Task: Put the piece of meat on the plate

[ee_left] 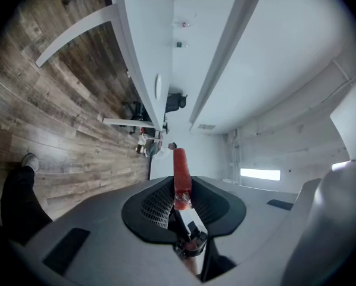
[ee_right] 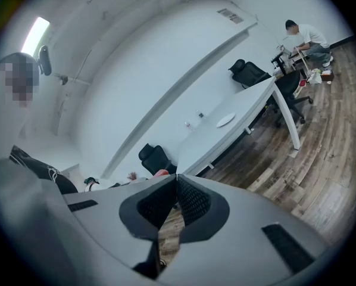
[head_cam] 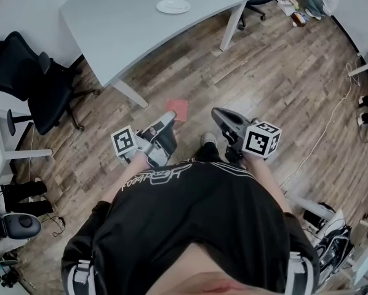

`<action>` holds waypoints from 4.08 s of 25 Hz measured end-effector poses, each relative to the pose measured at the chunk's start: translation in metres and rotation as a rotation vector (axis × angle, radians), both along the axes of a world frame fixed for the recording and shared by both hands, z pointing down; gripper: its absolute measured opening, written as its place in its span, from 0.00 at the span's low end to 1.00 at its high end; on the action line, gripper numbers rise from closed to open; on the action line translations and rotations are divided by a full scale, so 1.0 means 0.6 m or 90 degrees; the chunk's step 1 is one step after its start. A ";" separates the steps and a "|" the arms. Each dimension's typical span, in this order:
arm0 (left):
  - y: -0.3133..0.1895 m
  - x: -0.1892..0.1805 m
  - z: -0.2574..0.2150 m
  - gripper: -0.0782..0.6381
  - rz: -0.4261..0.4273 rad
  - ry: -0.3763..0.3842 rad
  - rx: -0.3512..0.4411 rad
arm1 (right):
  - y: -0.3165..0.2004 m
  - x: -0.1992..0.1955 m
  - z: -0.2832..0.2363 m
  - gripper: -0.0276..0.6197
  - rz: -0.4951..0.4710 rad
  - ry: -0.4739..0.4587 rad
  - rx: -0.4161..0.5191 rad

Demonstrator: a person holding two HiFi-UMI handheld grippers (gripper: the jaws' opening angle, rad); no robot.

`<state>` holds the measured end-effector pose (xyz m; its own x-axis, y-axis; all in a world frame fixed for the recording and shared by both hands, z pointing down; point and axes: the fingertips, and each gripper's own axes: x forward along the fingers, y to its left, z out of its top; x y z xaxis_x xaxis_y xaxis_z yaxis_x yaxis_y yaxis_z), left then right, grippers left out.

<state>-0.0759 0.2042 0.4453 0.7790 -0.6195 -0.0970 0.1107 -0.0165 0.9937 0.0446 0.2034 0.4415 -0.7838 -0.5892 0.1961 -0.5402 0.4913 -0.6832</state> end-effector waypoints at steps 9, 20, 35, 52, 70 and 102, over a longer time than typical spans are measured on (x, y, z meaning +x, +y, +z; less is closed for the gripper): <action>-0.068 0.076 0.026 0.23 -0.020 -0.016 -0.040 | -0.088 0.076 0.014 0.06 -0.006 -0.032 -0.021; -0.178 0.163 0.004 0.23 -0.040 -0.039 -0.018 | -0.213 0.170 0.001 0.06 -0.020 -0.045 -0.003; -0.238 0.228 -0.031 0.23 -0.086 -0.026 0.021 | -0.286 0.234 -0.032 0.06 -0.053 -0.036 0.037; -0.324 0.193 -0.014 0.23 -0.104 -0.005 0.013 | -0.367 0.206 -0.018 0.06 -0.051 -0.008 0.037; -0.561 0.091 -0.016 0.23 -0.087 0.006 -0.016 | -0.592 0.096 -0.005 0.06 -0.044 0.014 -0.010; -0.862 -0.052 -0.044 0.23 -0.024 -0.045 0.042 | -0.858 -0.067 -0.005 0.06 -0.008 0.042 -0.011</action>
<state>-0.1069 -0.3129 0.4186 0.7613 -0.6428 -0.0850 0.0391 -0.0854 0.9956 0.0045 -0.3112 0.4384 -0.7767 -0.5747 0.2577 -0.5775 0.4866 -0.6555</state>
